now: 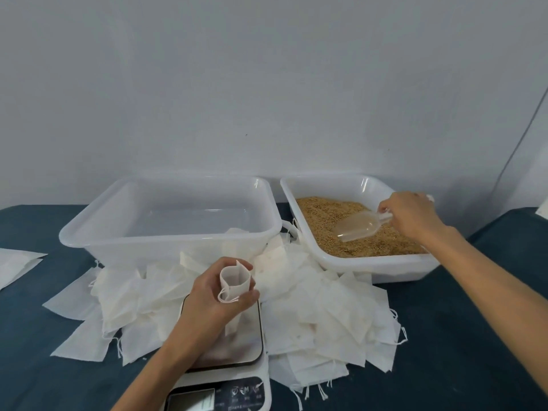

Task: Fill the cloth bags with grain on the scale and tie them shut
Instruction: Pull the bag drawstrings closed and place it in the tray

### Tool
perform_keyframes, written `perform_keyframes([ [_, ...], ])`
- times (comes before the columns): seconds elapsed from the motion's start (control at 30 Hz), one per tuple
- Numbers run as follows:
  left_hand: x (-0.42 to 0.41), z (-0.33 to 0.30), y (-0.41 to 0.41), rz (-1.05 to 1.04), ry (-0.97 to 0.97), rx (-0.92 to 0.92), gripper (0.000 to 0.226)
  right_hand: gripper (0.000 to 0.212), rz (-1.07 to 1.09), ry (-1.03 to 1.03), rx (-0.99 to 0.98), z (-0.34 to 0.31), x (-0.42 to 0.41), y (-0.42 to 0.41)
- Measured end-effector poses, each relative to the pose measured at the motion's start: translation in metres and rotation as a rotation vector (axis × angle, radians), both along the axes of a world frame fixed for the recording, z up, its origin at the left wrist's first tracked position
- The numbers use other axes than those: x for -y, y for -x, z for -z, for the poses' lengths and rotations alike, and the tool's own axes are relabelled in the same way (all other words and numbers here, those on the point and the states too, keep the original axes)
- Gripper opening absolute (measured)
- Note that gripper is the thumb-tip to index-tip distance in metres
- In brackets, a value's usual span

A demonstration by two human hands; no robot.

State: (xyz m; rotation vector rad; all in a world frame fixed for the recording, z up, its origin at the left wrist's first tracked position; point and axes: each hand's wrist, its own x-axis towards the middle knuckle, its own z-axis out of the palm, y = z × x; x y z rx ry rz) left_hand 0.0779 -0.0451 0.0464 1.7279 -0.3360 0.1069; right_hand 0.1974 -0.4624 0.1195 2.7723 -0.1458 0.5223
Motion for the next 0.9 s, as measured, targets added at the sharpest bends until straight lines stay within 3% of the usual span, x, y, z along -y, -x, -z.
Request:
perform_keyframes([
  [0.07,0.000,0.000,0.000,0.000,-0.007,-0.004,0.045,0.037,-0.087,-0.057,-0.048,0.007,-0.007,0.000],
  [0.17,0.001,0.000,0.000,-0.005,-0.012,-0.009,0.046,0.029,-0.148,-0.335,-0.190,0.015,-0.011,0.001],
  [0.33,0.001,0.000,-0.001,-0.021,-0.011,-0.004,0.050,0.043,-0.093,-0.712,-0.224,0.022,0.008,0.009],
  [0.6,0.001,0.003,-0.002,-0.010,0.024,0.011,0.040,0.034,-0.121,-0.832,-0.234,0.023,0.021,0.013],
  [0.77,0.001,0.006,-0.004,0.000,0.028,0.032,0.036,0.039,-0.141,-0.849,-0.224,0.020,0.023,0.017],
  [0.9,0.002,0.006,-0.004,0.008,0.037,0.042,0.036,0.037,-0.277,-0.932,-0.232,0.008,0.006,0.029],
])
